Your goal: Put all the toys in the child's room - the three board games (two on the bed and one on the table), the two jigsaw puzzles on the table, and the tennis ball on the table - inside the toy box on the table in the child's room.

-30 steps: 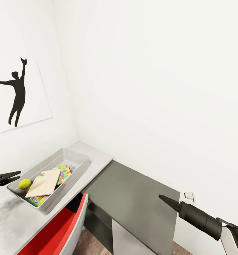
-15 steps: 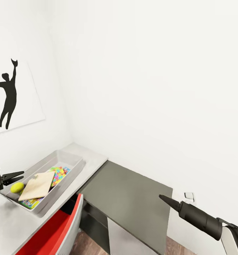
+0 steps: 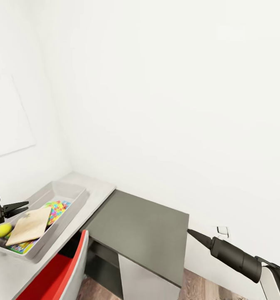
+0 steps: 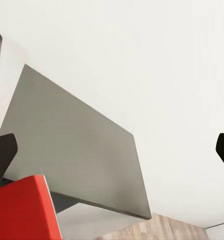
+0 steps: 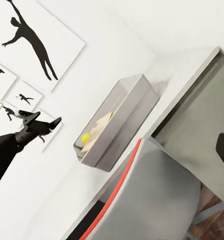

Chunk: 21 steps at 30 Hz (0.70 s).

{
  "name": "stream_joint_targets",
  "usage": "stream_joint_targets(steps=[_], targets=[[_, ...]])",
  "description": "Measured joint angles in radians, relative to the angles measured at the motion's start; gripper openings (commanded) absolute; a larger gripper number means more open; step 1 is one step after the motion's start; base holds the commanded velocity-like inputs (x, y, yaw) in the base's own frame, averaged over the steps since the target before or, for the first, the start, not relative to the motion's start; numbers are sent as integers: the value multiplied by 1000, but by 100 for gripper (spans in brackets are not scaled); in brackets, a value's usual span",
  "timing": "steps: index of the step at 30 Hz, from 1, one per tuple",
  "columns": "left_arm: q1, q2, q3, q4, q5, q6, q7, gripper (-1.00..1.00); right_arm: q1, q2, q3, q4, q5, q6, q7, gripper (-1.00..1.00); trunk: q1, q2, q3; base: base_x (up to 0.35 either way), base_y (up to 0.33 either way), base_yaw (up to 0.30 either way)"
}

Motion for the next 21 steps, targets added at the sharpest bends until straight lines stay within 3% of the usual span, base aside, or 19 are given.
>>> stream_joint_targets(steps=[21], targets=[[0, 0, 0, 0, 0, -1, 0, 100, 0, 0, -11, 0, -1, 0, 1, 100, 0, -1, 18, -24, 0, -249]])
